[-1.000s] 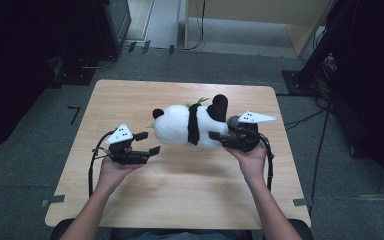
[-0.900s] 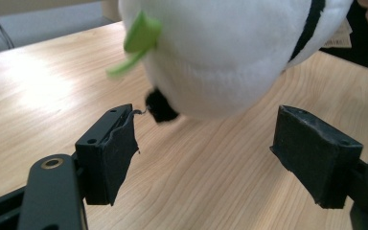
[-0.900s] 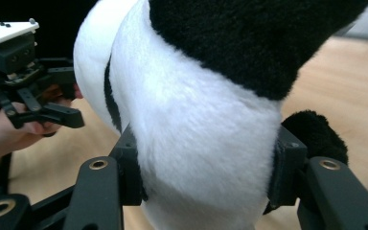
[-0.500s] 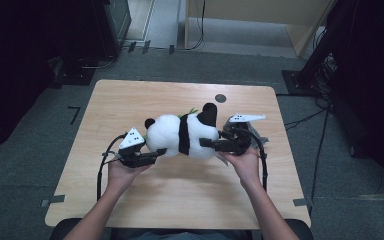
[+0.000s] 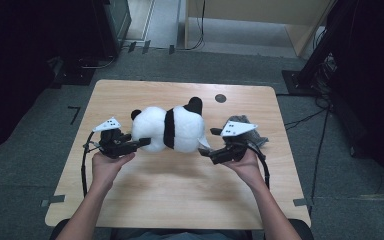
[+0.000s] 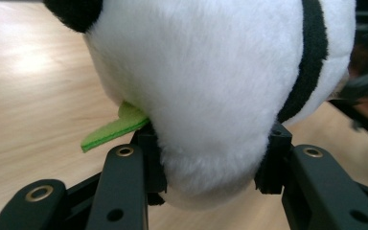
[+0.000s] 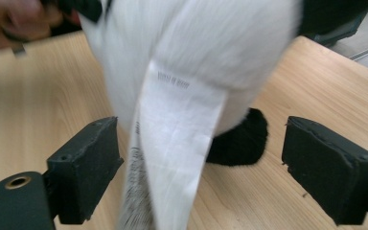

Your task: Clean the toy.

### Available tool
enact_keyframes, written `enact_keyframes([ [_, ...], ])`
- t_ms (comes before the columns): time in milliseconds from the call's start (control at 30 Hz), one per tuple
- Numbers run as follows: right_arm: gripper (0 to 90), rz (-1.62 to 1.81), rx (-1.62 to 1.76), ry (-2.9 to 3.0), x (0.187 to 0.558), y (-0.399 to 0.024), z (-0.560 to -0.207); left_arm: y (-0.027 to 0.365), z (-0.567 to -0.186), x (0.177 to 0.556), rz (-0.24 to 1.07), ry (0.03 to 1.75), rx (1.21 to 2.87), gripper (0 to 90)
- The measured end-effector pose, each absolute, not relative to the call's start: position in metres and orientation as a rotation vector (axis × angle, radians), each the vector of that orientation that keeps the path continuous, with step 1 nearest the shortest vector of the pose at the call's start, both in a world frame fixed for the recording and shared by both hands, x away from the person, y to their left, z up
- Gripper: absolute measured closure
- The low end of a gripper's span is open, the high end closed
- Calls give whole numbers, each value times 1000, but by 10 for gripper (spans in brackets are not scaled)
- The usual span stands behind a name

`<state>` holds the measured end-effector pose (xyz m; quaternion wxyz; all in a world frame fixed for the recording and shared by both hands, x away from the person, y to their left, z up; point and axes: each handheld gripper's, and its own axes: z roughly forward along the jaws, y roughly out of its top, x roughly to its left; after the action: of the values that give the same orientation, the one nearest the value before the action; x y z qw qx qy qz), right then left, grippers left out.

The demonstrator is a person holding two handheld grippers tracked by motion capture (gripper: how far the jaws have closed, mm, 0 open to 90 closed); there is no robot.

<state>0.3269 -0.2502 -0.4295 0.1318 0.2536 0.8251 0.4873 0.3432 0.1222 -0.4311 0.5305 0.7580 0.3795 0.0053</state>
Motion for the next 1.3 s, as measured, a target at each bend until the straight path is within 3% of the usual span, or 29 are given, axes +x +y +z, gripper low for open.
enact_keyframes([
  [33,77,1389,658,2399,326,-241,-433,119,-431,343,-14,894,1819,569],
  [133,74,1382,616,2363,322,-231,-436,113,-432,344,-92,914,1809,567],
  [167,171,1370,635,2330,320,-228,-436,114,-433,344,-107,930,1786,558],
  [200,171,1370,635,2330,320,-228,-436,114,-433,345,-112,934,1776,558],
  [267,348,1400,702,2304,320,-232,-435,111,-432,342,-40,919,1781,487],
  [400,413,1492,833,2325,327,-245,-432,107,-433,340,57,860,1789,303],
  [500,432,1505,875,2292,326,-253,-424,107,-442,338,156,801,1840,276],
  [733,444,1549,994,2309,329,-266,-418,96,-456,332,237,706,1959,327],
  [933,437,1595,1160,2354,339,-266,-428,91,-458,337,156,786,1953,331],
  [1100,371,1639,1277,2402,346,-264,-436,99,-458,340,138,823,1922,331],
  [1300,279,1494,1267,2454,353,-254,-454,94,-470,348,147,898,1996,326],
])
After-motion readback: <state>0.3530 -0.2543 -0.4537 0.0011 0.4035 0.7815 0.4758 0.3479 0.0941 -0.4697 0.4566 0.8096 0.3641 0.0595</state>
